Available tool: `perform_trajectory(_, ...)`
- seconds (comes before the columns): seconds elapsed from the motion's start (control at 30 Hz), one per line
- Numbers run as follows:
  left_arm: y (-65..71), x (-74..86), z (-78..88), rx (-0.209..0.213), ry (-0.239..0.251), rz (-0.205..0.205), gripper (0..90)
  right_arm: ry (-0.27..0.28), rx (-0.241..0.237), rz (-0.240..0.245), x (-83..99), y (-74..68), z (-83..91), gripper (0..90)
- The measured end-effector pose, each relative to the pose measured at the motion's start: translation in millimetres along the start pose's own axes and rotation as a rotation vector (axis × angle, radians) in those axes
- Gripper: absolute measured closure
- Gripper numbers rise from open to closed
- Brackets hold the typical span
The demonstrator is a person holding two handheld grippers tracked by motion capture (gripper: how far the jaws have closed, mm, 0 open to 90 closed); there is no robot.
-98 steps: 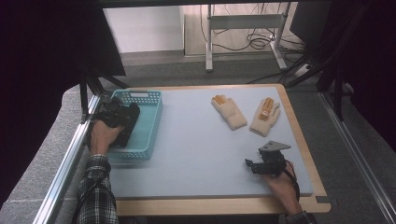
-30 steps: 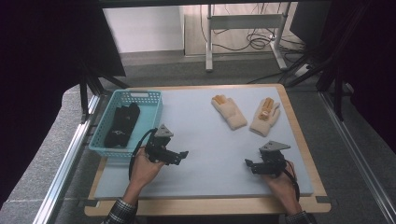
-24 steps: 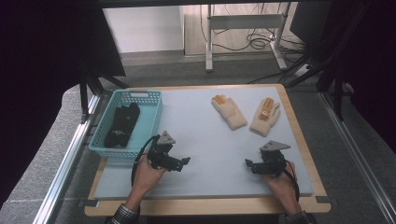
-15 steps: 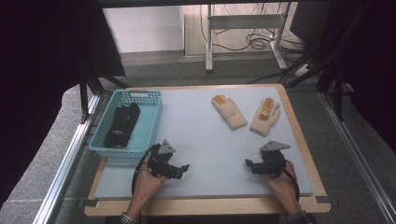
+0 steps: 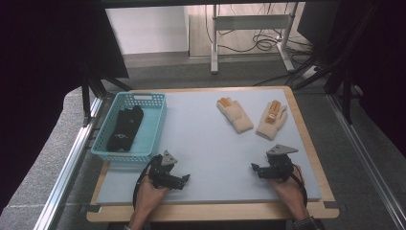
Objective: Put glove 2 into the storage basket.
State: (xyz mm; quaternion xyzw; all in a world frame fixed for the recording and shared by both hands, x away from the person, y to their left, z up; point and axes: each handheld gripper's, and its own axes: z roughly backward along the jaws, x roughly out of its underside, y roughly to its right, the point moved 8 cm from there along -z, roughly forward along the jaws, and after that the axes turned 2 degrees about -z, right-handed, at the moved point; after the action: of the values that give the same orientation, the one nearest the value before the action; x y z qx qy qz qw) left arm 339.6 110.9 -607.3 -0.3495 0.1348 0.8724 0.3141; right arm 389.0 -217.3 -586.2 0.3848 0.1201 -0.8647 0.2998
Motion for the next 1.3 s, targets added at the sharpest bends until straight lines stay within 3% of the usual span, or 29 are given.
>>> perform_trajectory(0.2, -0.5, 0.3, -0.5, 0.005, 0.001, 0.001, 0.9, 0.002, -0.006, 0.002, -0.2, -0.7, 0.5, 22.4)
perform_trajectory(0.3, -0.6, 0.4, -0.5, 0.004, 0.002, 0.001, 1.0, 0.009, -0.016, 0.008, -0.5, -1.9, 1.9, 29.6)
perform_trajectory(0.67, -0.5, 0.4, -0.5, 0.001, 0.006, 0.001, 1.1, 0.022, -0.052, -0.049, -8.3, 4.9, 9.4, 58.5)
perform_trajectory(0.83, -0.5, 0.5, -0.4, 0.001, 0.006, 0.002, 1.2, 0.002, -0.063, -0.032, -19.3, 10.9, 7.2, 63.0)
perform_trajectory(1.07, -0.5, 0.5, -0.5, 0.001, 0.006, 0.002, 1.2, 0.026, -0.074, -0.041, -43.7, 25.5, 3.6, 65.7)
perform_trajectory(1.3, -0.5, 0.4, -0.5, 0.001, 0.006, 0.002, 1.2, 0.021, -0.062, -0.015, -69.7, 41.3, -17.3, 63.6)
